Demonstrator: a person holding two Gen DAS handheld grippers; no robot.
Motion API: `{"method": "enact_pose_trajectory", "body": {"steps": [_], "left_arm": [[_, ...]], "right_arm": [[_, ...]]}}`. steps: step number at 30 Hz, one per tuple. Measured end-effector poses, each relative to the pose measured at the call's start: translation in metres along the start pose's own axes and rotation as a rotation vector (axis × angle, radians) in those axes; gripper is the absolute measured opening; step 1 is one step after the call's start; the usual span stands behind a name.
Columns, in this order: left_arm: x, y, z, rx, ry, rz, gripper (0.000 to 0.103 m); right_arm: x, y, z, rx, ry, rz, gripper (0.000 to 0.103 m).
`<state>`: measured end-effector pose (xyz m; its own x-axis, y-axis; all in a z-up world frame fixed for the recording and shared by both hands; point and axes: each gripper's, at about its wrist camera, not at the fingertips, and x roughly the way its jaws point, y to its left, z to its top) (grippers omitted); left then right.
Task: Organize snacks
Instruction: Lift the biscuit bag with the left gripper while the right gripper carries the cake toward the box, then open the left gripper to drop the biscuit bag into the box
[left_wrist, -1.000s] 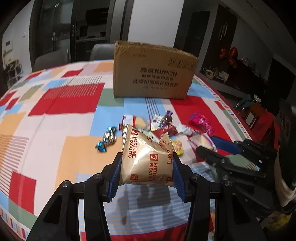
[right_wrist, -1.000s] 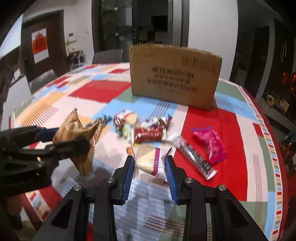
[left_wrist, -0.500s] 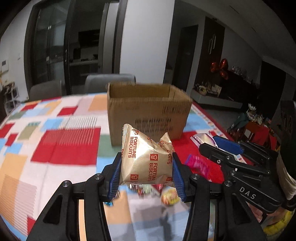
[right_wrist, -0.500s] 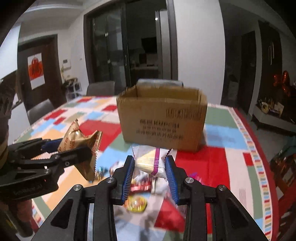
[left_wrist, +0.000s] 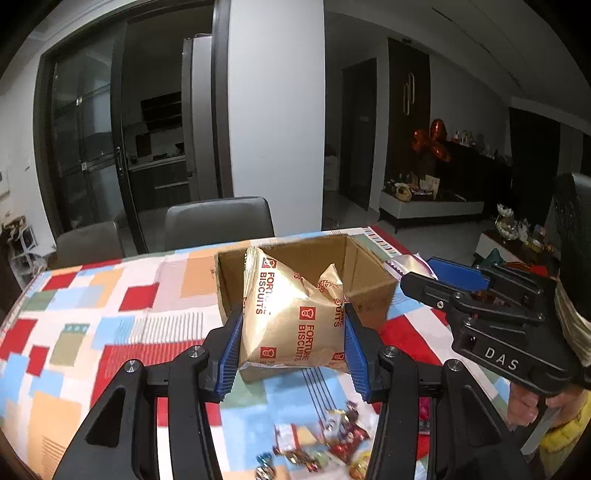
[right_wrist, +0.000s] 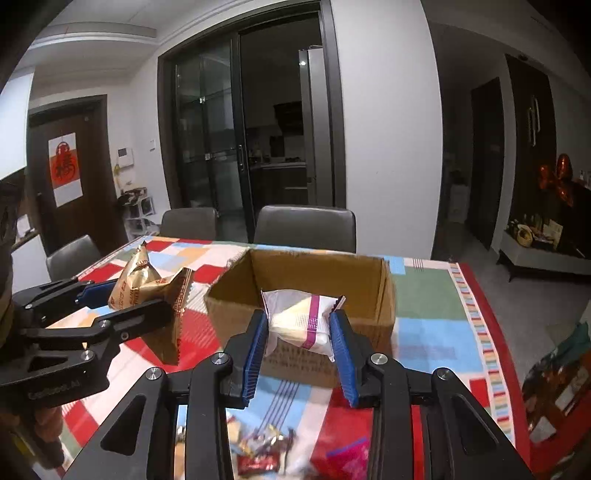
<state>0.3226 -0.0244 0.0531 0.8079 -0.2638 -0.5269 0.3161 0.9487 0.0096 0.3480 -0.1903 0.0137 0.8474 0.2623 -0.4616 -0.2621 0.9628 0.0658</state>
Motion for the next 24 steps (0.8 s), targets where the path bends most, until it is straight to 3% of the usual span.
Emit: {"method": "enact_pose_trajectory", "body": {"steps": [10, 20, 24], "left_arm": [[0.058, 0.016, 0.053, -0.009, 0.129, -0.041, 0.049], [0.116, 0.027, 0.074, -0.048, 0.242, -0.040, 0.050], [0.133, 0.032, 0.073, -0.073, 0.285, -0.020, 0.062]], "right_arm": [[0.054, -0.026, 0.048, 0.025, 0.141, 0.015, 0.037], [0.106, -0.053, 0.052, 0.075, 0.298, 0.014, 0.037], [0.119, -0.056, 0.054, 0.071, 0.316, -0.014, 0.038]]}}
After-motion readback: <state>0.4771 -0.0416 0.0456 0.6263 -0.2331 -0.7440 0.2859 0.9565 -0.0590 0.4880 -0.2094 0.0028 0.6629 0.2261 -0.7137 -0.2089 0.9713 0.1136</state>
